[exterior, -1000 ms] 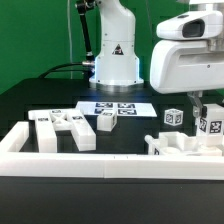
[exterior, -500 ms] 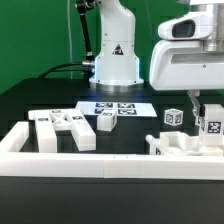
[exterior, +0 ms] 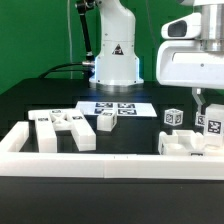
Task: Assemble chair
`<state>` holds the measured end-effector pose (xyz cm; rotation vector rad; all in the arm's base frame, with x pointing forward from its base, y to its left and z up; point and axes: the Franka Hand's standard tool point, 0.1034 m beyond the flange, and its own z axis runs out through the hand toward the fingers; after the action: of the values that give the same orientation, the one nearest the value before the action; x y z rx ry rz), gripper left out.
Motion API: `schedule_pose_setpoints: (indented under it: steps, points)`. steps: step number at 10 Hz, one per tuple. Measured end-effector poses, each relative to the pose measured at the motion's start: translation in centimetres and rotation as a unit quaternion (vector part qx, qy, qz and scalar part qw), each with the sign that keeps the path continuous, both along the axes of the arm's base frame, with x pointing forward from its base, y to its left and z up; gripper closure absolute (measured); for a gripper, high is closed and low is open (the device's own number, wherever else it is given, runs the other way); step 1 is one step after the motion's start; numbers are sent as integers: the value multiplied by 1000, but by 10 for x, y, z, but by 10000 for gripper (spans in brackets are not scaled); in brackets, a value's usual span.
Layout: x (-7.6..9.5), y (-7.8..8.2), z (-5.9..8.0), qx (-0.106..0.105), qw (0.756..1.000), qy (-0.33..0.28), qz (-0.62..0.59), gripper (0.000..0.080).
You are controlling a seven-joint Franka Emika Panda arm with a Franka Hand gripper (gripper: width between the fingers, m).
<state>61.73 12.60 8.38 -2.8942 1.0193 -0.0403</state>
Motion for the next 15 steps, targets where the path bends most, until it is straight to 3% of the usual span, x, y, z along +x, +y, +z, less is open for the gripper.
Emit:
schedule_pose_setpoints:
  steps: [5, 8, 10, 12, 14, 15]
  points:
    - [-1, 2, 0, 12, 984, 14, -175, 509]
    - [-1, 4, -1, 24, 958, 24, -285, 509]
    - [-1, 5, -1, 28, 948, 27, -316, 509]
    - [-1, 5, -1, 27, 959, 23, -281, 508]
    - [-1, 6, -2, 24, 980, 15, -198, 197]
    - [-2, 7, -2, 21, 991, 10, -134, 164]
